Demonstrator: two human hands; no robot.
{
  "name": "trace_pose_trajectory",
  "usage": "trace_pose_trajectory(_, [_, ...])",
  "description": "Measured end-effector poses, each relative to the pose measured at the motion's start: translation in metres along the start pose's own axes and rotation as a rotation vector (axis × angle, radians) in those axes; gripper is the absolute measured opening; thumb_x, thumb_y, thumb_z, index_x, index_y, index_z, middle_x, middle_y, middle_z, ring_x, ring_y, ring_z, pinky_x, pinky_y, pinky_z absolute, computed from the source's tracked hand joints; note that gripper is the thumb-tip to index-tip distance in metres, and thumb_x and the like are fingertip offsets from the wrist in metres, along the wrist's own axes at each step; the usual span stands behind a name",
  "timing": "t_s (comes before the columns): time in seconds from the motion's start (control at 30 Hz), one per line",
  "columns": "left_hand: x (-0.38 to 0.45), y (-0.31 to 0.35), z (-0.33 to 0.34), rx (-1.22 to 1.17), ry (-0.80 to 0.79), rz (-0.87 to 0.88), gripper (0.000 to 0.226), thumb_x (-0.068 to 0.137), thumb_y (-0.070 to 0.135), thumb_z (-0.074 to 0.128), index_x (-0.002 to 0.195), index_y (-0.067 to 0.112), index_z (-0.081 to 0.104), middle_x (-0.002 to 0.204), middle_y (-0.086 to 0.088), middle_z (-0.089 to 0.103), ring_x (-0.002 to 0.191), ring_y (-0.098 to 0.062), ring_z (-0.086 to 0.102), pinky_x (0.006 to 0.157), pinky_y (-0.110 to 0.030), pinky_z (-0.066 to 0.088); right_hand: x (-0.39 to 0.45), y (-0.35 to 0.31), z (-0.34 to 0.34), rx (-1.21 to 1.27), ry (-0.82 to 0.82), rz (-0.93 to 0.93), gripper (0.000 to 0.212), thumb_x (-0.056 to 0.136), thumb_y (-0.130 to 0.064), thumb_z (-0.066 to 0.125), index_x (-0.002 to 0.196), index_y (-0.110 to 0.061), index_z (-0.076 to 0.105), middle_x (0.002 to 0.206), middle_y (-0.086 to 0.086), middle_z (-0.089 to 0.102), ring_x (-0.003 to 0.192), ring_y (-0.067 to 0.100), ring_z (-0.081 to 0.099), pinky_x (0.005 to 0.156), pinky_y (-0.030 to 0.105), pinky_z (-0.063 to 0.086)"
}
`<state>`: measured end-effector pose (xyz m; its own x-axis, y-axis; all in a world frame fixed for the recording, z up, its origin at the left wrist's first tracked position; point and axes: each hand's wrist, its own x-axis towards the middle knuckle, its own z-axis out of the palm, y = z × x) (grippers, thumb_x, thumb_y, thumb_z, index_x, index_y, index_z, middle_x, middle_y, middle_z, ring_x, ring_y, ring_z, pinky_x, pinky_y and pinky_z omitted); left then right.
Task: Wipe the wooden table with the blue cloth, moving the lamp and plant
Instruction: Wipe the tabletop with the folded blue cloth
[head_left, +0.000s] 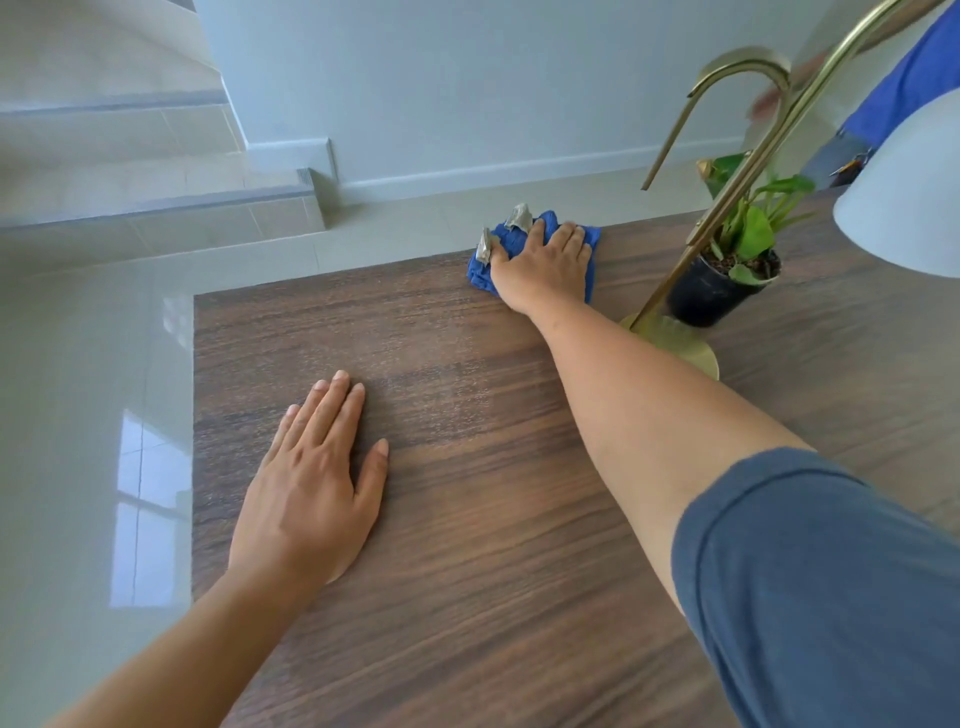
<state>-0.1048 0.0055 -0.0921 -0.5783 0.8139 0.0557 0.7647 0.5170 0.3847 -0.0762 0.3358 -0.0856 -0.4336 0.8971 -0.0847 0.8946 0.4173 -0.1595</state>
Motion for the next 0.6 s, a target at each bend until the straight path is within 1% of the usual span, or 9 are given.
trace_pose_trajectory(0.07, [-0.001, 0.001, 0.000, -0.007, 0.010, 0.002, 0.070, 0.097, 0.058, 0.019, 0.158, 0.023, 0.020, 0.164, 0.011, 0.008, 0.151, 0.000, -0.004, 0.123, -0.025, -0.002, 0.004, -0.002, -0.002, 0.013, -0.011, 0.035, 0.085, 0.097, -0.067, 0.017, 0.159, -0.009, 0.010, 0.163, 0.028, 0.001, 0.151, 0.041, -0.002, 0.123, 0.050, -0.002])
trace_pose_trajectory(0.13, [-0.002, 0.000, 0.000, -0.006, 0.007, 0.003, 0.071, 0.097, 0.058, 0.019, 0.158, 0.022, 0.020, 0.165, 0.011, 0.008, 0.151, -0.001, -0.004, 0.124, -0.026, -0.001, -0.011, -0.007, -0.002, 0.056, -0.018, 0.063, 0.083, 0.099, -0.064, 0.016, 0.159, -0.008, 0.008, 0.163, 0.028, -0.001, 0.152, 0.040, -0.004, 0.123, 0.050, -0.003])
trace_pose_trajectory(0.2, [-0.002, 0.001, 0.000, -0.003, 0.002, 0.002, 0.071, 0.097, 0.058, 0.019, 0.158, 0.022, 0.021, 0.165, 0.010, 0.009, 0.151, -0.001, -0.003, 0.124, -0.028, 0.000, -0.046, -0.007, 0.005, 0.053, 0.002, 0.008, 0.082, 0.100, -0.063, 0.015, 0.159, -0.007, 0.008, 0.163, 0.027, -0.003, 0.152, 0.040, -0.005, 0.123, 0.050, -0.004])
trace_pose_trajectory(0.3, [0.000, -0.001, -0.001, 0.002, -0.007, 0.001, 0.071, 0.097, 0.058, 0.017, 0.159, 0.023, 0.019, 0.165, 0.010, 0.008, 0.151, -0.002, -0.004, 0.124, -0.028, 0.000, -0.089, -0.003, 0.016, 0.020, -0.005, -0.108, 0.086, 0.098, -0.067, 0.015, 0.159, -0.009, 0.007, 0.163, 0.026, -0.005, 0.152, 0.038, -0.007, 0.122, 0.049, -0.005])
trace_pose_trajectory(0.37, [0.001, -0.002, 0.000, 0.014, -0.016, 0.010, 0.071, 0.097, 0.058, 0.017, 0.159, 0.023, 0.018, 0.165, 0.010, 0.007, 0.151, -0.001, -0.004, 0.123, -0.026, -0.002, -0.078, -0.002, 0.013, -0.014, -0.015, -0.102, 0.091, 0.094, -0.073, 0.014, 0.160, -0.010, 0.006, 0.163, 0.026, -0.005, 0.152, 0.039, -0.008, 0.122, 0.051, -0.005])
trace_pose_trajectory(0.43, [0.000, -0.001, -0.001, 0.006, -0.008, 0.008, 0.071, 0.097, 0.058, 0.018, 0.159, 0.023, 0.019, 0.165, 0.010, 0.008, 0.151, -0.001, -0.005, 0.123, -0.025, -0.003, -0.045, -0.002, 0.006, -0.010, -0.012, -0.032, 0.094, 0.092, -0.076, 0.014, 0.160, -0.010, 0.006, 0.163, 0.028, -0.004, 0.151, 0.041, -0.008, 0.122, 0.052, -0.005])
trace_pose_trajectory(0.6, [-0.001, 0.000, 0.001, -0.017, 0.013, -0.001, 0.070, 0.098, 0.059, 0.018, 0.159, 0.025, 0.018, 0.165, 0.012, 0.007, 0.150, 0.001, -0.006, 0.124, -0.027, -0.001, 0.023, 0.006, -0.001, -0.016, 0.009, 0.142, 0.090, 0.095, -0.071, 0.016, 0.159, -0.008, 0.007, 0.163, 0.028, -0.001, 0.151, 0.041, -0.005, 0.122, 0.051, -0.004])
